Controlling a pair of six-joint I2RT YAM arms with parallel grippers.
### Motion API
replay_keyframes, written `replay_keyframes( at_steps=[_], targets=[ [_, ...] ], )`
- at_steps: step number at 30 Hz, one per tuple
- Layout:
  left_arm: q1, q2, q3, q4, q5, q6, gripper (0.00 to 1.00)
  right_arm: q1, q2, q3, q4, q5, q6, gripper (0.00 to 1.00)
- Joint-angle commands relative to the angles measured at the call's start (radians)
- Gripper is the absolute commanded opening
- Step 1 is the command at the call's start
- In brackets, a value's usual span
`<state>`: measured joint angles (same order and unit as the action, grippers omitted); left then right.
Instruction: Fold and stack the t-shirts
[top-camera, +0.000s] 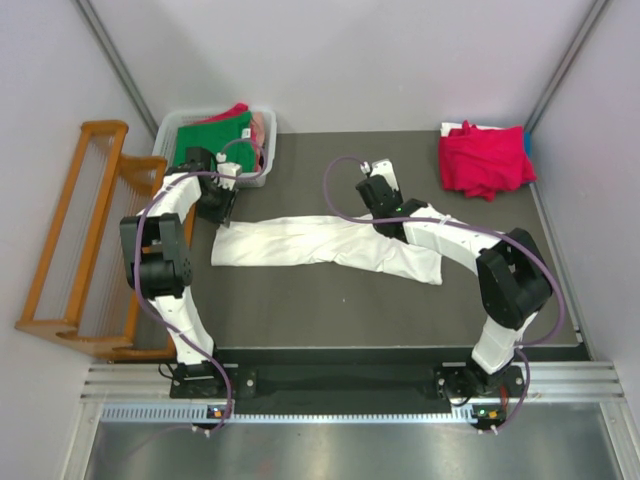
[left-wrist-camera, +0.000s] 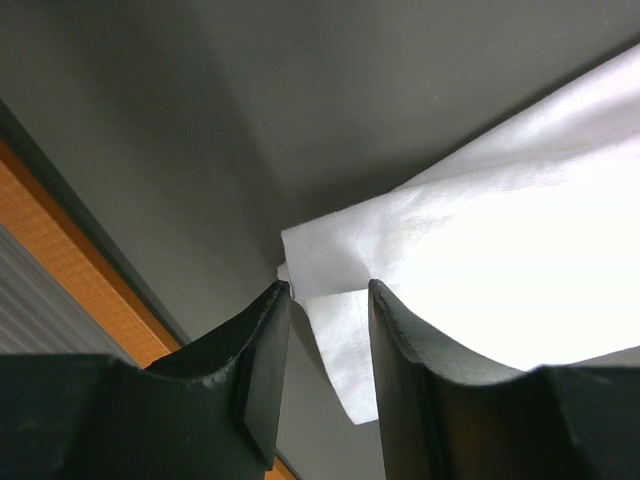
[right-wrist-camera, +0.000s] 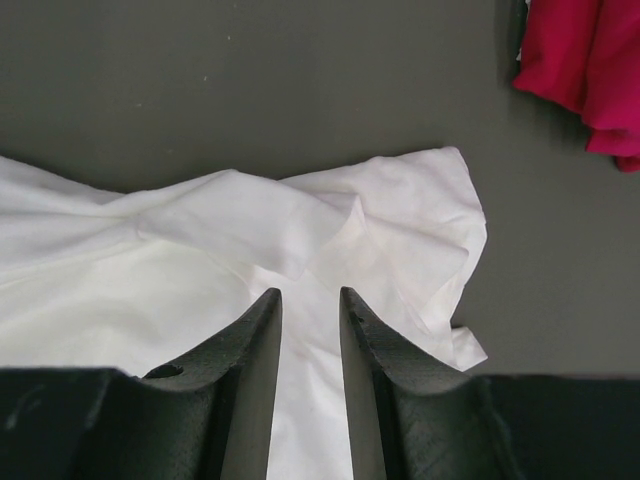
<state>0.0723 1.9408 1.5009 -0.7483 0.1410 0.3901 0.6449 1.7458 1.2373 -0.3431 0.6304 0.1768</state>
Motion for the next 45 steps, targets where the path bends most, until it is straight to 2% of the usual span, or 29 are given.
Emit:
replay_keyframes(
  at_steps=[1,9,14,17,20,26,38,45],
  targets=[
    [0.004,0.009,-0.004,0.020,0.017,-0.011,0.42,-0.010,-0.022,-0.002,0.024,0.012,0.004,0.30],
    [0.006,0.007,-0.005,0.020,0.019,-0.007,0.38,-0.014,-0.005,-0.016,0.035,0.008,0.010,0.31],
    [0.004,0.006,-0.007,0.018,0.023,-0.005,0.22,-0.022,0.018,-0.022,0.038,-0.001,0.018,0.34],
    [0.004,0.003,-0.007,0.018,0.022,-0.002,0.15,-0.033,0.037,-0.024,0.038,-0.006,0.023,0.39],
    [0.004,0.001,-0.010,0.017,0.022,0.000,0.11,-0.048,0.058,-0.022,0.044,-0.024,0.029,0.39],
    [0.003,-0.003,-0.016,0.018,0.026,0.006,0.09,-0.073,0.129,0.014,0.035,-0.055,0.046,0.35],
    [0.003,-0.008,-0.024,0.020,0.026,0.006,0.09,-0.070,0.133,0.047,0.039,-0.078,0.036,0.34],
    [0.003,-0.011,-0.019,0.021,0.029,0.006,0.09,-0.068,0.138,0.057,0.032,-0.086,0.035,0.43]
  ],
)
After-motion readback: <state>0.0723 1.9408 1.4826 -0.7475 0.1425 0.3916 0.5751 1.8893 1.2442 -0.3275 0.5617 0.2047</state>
